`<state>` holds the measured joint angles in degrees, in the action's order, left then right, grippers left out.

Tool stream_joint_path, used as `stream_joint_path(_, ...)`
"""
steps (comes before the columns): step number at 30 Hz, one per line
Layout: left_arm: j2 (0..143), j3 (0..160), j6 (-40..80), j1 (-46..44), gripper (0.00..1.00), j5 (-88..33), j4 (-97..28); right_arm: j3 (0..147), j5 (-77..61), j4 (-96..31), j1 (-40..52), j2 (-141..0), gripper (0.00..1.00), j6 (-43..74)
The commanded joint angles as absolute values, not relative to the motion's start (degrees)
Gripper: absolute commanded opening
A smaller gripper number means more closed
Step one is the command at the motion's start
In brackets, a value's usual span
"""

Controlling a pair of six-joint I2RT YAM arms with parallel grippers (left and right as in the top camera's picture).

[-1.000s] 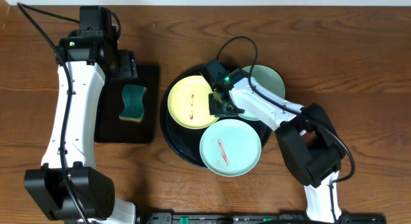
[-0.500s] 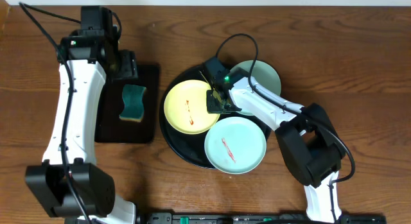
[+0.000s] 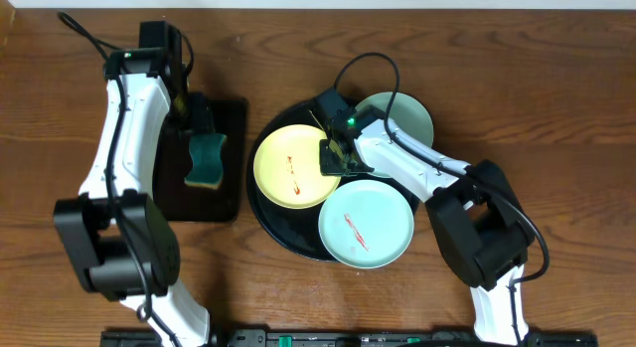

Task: Clean dirty plates on tray and stack at the side
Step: 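Grasp the green sponge from the black tray with the left gripper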

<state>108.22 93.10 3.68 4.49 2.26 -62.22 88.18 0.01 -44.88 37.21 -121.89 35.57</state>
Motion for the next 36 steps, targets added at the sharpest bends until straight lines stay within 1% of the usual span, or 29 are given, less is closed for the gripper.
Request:
stream_joint_path(1,111.8,93.5,-2.8,5.2,0.73,-3.9,-63.0,88.3,1.0,-44.8,37.8,-123.1,0.01,35.1)
stream_joint_path(4,115.2,93.5,-6.3,5.2,0.73,-7.1,-62.9,88.3,1.0,-44.6,37.8,-123.1,0.01,35.1)
stream_joint_path(12,123.7,93.4,-6.2,5.2,0.74,-7.0,-63.4,88.3,1.0,-44.6,37.8,-123.1,0.01,34.8)
stream_joint_path(18,126.3,93.1,-6.2,5.2,0.74,-6.8,-63.8,88.3,1.0,-44.5,37.8,-123.1,0.01,34.7)
stream_joint_path(19,126.3,93.0,-6.2,5.2,0.72,-6.8,-63.7,88.3,1.0,-44.5,37.8,-123.1,0.01,34.7)
stream_joint_path(20,126.3,93.0,-6.2,5.2,0.66,-6.8,-63.5,88.3,1.0,-44.4,37.8,-123.1,0.01,34.7)
stream_joint_path(22,126.3,93.0,-6.2,5.2,0.47,-6.8,-62.8,88.3,1.0,-44.4,37.8,-123.1,0.01,34.7)
stream_joint_path(24,126.3,93.0,-6.2,5.2,0.23,-6.9,-62.6,88.3,1.0,-44.4,37.8,-123.1,0.01,34.7)
stream_joint_path(25,126.3,93.1,-6.2,5.2,0.13,-6.8,-62.5,88.3,1.0,-44.4,37.8,-123.1,0.01,34.7)
stream_joint_path(26,126.3,93.3,-6.2,5.2,0.08,-6.9,-62.6,88.3,1.0,-44.4,37.8,-123.1,0.01,34.7)
stream_joint_path(36,120.3,99.4,-2.5,5.2,0.07,-7.1,-65.5,88.3,1.0,-44.8,37.8,-123.1,0.01,34.2)
